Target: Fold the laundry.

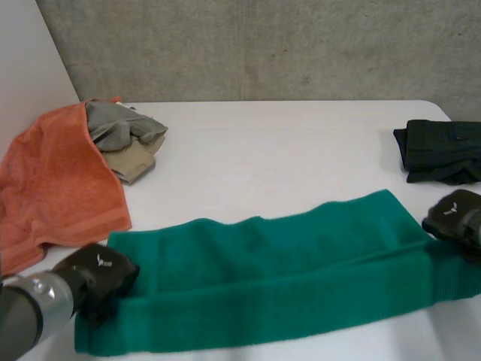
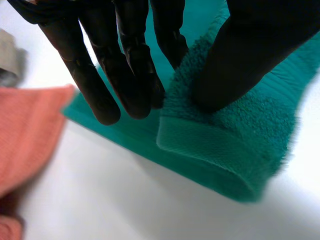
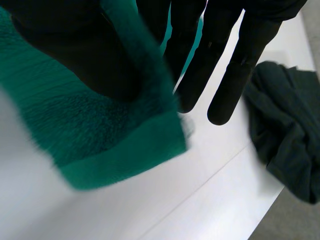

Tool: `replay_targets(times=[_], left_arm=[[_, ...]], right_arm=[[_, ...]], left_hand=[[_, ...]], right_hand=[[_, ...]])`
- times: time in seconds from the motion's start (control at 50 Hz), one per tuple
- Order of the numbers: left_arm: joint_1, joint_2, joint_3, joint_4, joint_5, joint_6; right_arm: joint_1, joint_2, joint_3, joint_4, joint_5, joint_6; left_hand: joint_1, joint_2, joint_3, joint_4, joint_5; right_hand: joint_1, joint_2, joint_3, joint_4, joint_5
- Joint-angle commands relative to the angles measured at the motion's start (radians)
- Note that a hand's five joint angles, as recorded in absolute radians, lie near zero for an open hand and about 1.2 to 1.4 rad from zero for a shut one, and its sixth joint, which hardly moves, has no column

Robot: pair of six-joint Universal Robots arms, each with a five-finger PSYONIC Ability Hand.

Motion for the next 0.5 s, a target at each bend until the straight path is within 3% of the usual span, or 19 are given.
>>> replay_targets(times=[0.02, 0.08, 0.2, 0.32, 0.44, 0.46, 0.48, 0.5], left_arm=[[-0.019, -0.175, 0.146, 0.240, -0.025, -0.066], [-0.039, -0.247, 0.207, 0.274, -0.102, -0.100], [-0.068, -0.289, 0.250, 0.259, -0.226, -0.143], [-0.093, -0.278, 0.240, 0.260, -0.228, -0.159], [-0.091, -0.290, 0.249, 0.290, -0.237, -0.162], [-0.091, -0.290, 0.250, 0.291, -0.233, -0.163], [-0.091, -0.290, 0.253, 0.294, -0.231, -0.165], [-0.094, -0.287, 0.255, 0.294, -0.233, -0.166]], right_arm=[[0.103, 0.176, -0.106, -0.215, 0.060, 0.193], [0.127, 0.236, -0.153, -0.304, 0.114, 0.241], [0.150, 0.294, -0.196, -0.427, 0.117, 0.272], [0.172, 0.337, -0.210, -0.524, 0.045, 0.275], [0.184, 0.394, -0.236, -0.600, 0.030, 0.281], [0.184, 0.399, -0.241, -0.606, 0.033, 0.285], [0.184, 0.403, -0.244, -0.616, 0.042, 0.302], [0.184, 0.403, -0.245, -0.619, 0.048, 0.312]], left_hand=[[0.252, 0.193, 0.202, 0.196, 0.223], [0.252, 0.193, 0.202, 0.196, 0.223], [0.252, 0.193, 0.202, 0.196, 0.223], [0.252, 0.193, 0.202, 0.196, 0.223], [0.252, 0.193, 0.202, 0.196, 0.223], [0.084, 0.024, 0.034, 0.028, 0.055], [-0.484, -0.544, -0.535, -0.540, -0.514], [-0.845, -0.904, -0.895, -0.901, -0.874]], right_hand=[[0.248, 0.209, 0.201, 0.195, 0.189], [0.248, 0.209, 0.201, 0.195, 0.189], [0.248, 0.209, 0.201, 0.195, 0.189], [0.248, 0.209, 0.201, 0.195, 0.189], [0.248, 0.209, 0.201, 0.195, 0.189], [0.052, 0.014, 0.006, -0.001, -0.006], [-0.906, -0.945, -0.952, -0.959, -0.964], [-0.974, -1.013, -1.021, -1.027, -1.032]])
